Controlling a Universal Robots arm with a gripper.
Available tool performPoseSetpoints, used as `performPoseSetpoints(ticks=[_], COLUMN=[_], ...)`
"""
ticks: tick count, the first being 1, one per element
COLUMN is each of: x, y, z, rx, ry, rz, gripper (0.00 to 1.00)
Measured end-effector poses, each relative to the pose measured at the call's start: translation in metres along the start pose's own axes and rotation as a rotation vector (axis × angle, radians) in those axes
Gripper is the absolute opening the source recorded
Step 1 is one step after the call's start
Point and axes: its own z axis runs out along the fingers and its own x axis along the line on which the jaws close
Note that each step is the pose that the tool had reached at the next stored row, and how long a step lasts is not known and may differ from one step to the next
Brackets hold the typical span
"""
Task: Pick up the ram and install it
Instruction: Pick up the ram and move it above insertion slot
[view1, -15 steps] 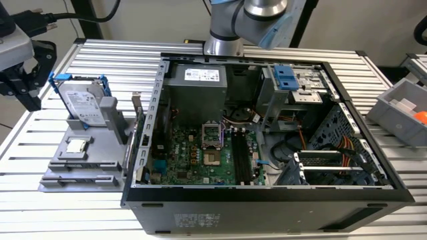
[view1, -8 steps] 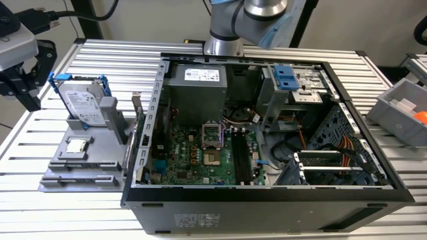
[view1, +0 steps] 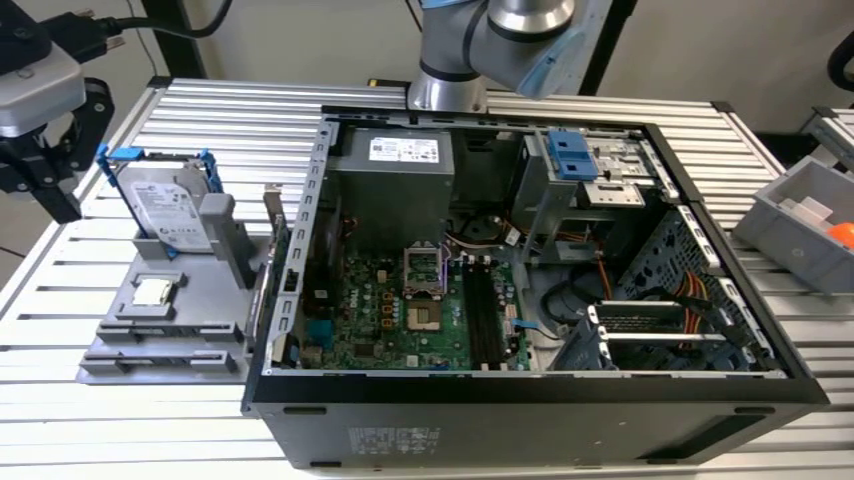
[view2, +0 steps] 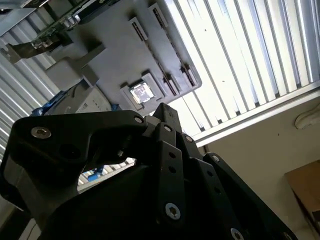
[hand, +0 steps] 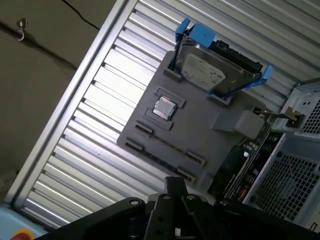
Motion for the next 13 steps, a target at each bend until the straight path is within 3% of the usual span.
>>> performPoseSetpoints(ticks=[13], x=[0.0000], y=[0.0000], z=[0.0001], rx=[-0.0010], ry=[0.0063], rz=[-0.131], gripper=[0.00])
